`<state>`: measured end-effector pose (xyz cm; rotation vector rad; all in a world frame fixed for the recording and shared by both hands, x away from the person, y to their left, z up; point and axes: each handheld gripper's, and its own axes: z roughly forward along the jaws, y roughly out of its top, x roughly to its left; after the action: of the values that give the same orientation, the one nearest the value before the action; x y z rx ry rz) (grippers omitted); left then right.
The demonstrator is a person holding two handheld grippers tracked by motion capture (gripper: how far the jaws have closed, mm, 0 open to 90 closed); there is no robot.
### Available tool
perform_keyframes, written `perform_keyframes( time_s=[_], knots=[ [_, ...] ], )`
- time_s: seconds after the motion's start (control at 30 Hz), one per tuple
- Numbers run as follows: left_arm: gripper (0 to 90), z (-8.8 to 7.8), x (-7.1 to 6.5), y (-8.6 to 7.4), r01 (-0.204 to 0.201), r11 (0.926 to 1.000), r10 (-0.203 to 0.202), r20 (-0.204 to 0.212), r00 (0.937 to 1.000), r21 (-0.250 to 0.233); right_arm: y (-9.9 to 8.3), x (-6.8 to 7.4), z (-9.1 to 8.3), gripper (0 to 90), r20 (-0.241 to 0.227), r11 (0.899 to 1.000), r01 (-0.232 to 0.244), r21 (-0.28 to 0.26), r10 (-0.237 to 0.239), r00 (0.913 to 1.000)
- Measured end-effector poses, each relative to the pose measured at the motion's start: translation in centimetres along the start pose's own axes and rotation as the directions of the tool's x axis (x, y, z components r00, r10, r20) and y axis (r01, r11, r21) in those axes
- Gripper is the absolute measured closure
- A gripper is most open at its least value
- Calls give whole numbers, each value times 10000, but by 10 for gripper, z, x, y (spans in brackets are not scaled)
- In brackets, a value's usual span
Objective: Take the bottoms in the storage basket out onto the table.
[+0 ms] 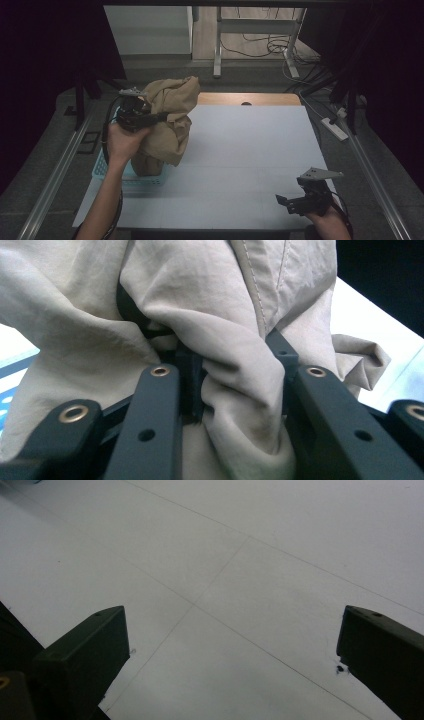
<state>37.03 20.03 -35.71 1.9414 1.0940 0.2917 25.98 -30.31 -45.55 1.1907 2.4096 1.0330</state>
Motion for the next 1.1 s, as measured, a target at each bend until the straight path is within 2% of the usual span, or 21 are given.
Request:
perform_keyframes(
  time_s=[0.17, 0.5, 0.7, 0.97, 1.1],
  knots=[
    [681, 5, -10, 6, -151, 9999, 150, 280, 9995, 8, 0, 0, 0, 5, 26, 10000, -16, 26, 16, 10000],
    [681, 18, -33, 25, -788, 9968, 776, 714, 9944, 136, 0, -1, 1, 6, 84, 9999, -111, 45, 111, 9999],
    [681, 23, -40, 32, -905, 9958, 885, 964, 9914, 158, 0, -1, 1, 6, 85, 9999, -124, 44, 123, 9999],
    [682, 33, -58, 51, -1390, 9899, 1346, 1238, 9831, 272, 0, -1, 1, 6, 78, 9999, -141, 51, 140, 9999],
    [682, 40, -63, 63, -1495, 9882, 1424, 1579, 9771, 343, 0, -1, 0, 6, 70, 9999, -136, 68, 135, 9999]
  ],
)
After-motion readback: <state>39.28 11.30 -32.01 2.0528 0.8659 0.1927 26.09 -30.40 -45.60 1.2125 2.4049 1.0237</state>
